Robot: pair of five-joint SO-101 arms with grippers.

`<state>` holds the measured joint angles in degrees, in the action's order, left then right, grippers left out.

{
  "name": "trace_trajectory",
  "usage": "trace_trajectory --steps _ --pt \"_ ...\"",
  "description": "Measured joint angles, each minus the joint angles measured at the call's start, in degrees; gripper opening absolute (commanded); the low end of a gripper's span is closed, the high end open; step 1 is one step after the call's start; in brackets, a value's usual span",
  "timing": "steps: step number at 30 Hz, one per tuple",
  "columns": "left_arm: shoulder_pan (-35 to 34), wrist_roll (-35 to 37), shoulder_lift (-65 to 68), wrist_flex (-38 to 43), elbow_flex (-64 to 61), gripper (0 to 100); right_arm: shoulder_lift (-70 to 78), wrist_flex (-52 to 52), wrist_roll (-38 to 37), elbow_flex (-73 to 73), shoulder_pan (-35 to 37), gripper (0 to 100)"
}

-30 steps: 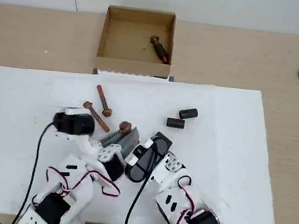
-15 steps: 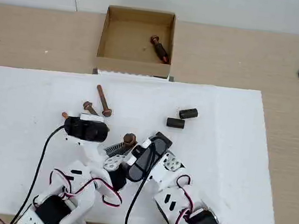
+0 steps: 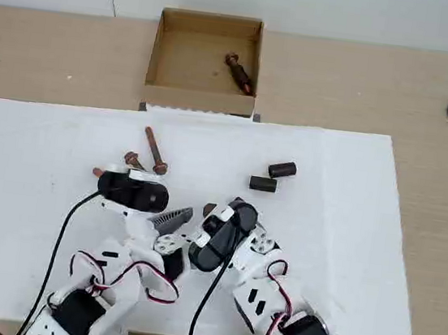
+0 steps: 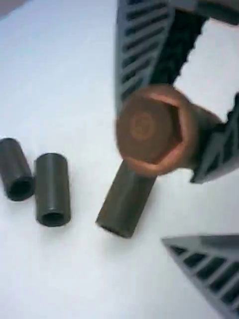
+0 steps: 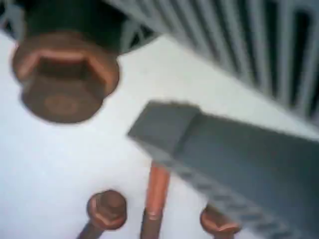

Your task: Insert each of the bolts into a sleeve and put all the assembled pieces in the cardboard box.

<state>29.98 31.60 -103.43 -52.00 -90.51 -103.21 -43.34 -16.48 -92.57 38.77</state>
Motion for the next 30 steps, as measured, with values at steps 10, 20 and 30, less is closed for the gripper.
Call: trace_trajectory --steps 10,20,30 --pt "-7.3 -7.6 0.0 -2.6 9.9 13 0.0 0.4 0.1 -1.3 0.3 0.3" --pt "-18.4 -13.4 0.0 -2.6 3.8 1 0.0 0.4 0.9 -1.3 -4.7 0.3" --pt "-28.4 -13.4 0.0 -0.3 -6.1 1 0.1 0.4 8.9 2.3 -19.8 0.3"
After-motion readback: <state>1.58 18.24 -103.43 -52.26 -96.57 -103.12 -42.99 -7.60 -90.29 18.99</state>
